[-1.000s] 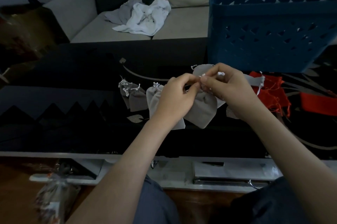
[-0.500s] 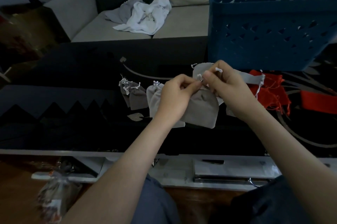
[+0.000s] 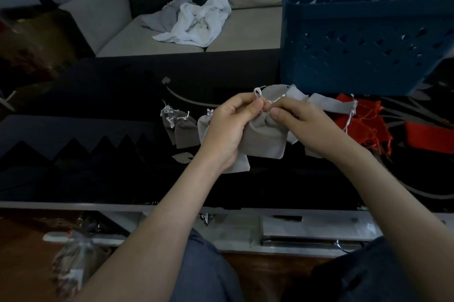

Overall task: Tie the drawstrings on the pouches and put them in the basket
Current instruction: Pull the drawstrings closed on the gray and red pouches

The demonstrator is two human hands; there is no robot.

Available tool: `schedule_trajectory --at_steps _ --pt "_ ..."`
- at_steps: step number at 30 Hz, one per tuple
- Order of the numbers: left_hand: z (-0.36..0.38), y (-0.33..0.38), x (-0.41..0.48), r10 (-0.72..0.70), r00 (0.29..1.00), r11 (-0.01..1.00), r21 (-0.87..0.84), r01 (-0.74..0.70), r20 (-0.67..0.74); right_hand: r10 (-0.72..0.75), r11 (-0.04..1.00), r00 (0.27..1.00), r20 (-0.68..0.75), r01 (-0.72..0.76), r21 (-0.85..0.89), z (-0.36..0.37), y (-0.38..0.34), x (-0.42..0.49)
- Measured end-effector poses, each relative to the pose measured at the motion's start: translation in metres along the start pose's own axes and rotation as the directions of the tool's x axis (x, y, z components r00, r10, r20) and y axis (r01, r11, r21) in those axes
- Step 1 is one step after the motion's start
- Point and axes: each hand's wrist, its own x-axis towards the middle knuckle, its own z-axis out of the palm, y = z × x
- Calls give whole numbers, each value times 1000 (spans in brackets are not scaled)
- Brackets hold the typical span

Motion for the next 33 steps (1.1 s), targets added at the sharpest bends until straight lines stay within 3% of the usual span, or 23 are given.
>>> schedule_trajectory --at_steps 6,11,16,20,24,29,33 --pt "-3 2 -1 -66 998 994 85 67 -12 58 989 993 103 -72 132 -7 -2 -2" --pt "-6 0 1 -29 997 965 258 46 -68 147 989 988 50 -148 19 -10 3 -1" --pt "-4 -4 2 -27 993 951 303 61 -117 282 895 959 5 -265 359 -7 -2 -3" --pt "-2 -7 3 -66 993 948 303 94 -100 241 817 968 63 -237 525 0 -8 -2" --pt "1 -9 4 -71 992 957 273 98 -105 106 853 993 43 -113 509 6 -14 -6" --pt "0 -10 4 -3 994 939 342 39 -107 -24 970 996 -85 43 237 11 -17 -7" --pt "1 -5 1 -3 998 920 390 29 -65 -65 980 990 -129 88 180 12 -15 -7"
